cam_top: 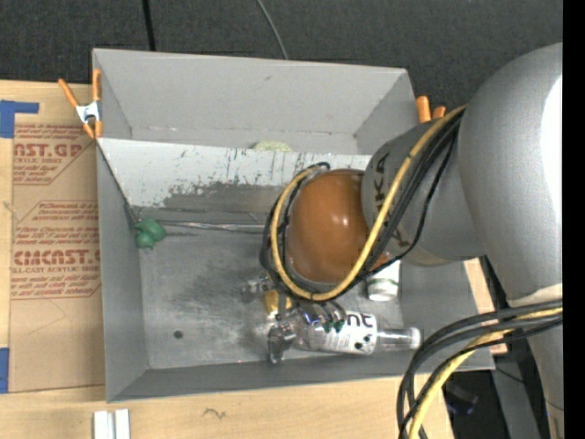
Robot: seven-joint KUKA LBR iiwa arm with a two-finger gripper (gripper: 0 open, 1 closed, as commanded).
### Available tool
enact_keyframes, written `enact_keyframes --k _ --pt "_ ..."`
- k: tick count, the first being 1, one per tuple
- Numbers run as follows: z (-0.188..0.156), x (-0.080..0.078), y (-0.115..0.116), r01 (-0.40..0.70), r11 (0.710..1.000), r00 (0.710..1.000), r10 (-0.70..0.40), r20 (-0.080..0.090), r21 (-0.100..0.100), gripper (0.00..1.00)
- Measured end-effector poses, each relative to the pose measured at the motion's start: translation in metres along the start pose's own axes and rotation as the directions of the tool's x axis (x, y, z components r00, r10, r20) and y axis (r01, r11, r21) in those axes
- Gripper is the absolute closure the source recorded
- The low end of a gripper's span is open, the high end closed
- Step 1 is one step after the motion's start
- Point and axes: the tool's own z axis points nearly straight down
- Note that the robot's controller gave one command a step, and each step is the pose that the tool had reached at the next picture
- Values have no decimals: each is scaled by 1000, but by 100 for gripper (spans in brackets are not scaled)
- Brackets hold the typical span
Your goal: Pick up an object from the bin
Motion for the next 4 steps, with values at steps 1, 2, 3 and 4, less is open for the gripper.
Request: enact_keyframes --k 1,2,3,4 --pt "-11 -34 -26 -44 999 999 44 0 -2 0" --pt "0 -48 -58 -223 975 975 223 5 -1 0" --pt "5 -47 -86 -14 1000 1000 14 10 -5 100" --pt "4 -47 -86 -14 1000 1000 14 10 -5 100"
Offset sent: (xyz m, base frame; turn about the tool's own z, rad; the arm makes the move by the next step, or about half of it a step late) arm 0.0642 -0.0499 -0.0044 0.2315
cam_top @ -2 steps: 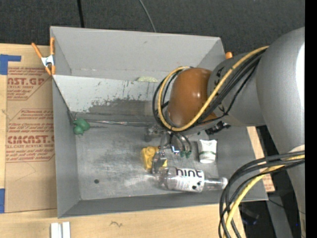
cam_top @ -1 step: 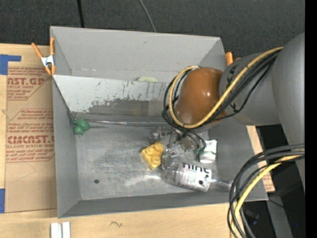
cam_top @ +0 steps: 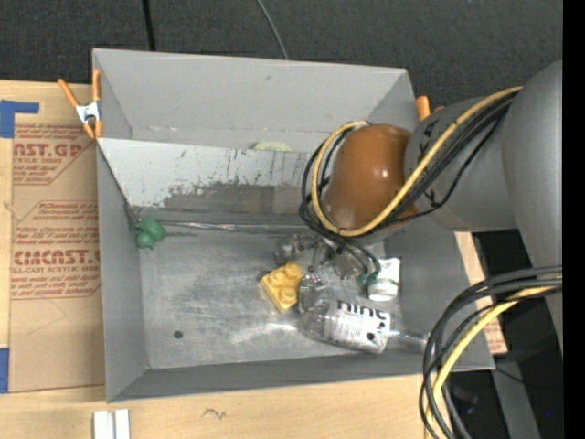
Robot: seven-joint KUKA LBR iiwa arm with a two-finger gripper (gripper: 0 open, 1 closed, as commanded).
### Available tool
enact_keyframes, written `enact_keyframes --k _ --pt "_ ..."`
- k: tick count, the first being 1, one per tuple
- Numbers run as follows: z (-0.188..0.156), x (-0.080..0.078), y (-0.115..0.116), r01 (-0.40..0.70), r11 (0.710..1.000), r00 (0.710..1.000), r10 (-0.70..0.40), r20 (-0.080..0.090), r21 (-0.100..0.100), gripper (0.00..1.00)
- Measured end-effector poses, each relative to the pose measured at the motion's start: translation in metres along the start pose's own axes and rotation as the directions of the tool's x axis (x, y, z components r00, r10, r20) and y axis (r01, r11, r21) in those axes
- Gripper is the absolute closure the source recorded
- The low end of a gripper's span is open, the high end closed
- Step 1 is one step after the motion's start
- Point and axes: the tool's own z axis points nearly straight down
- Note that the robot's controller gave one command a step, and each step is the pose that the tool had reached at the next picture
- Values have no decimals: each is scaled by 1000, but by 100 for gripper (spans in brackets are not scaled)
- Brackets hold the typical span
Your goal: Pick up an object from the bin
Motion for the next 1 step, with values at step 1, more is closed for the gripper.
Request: enact_keyframes --k 1 --pt "-143 9 11 -11 1000 1000 11 -6 6 100"
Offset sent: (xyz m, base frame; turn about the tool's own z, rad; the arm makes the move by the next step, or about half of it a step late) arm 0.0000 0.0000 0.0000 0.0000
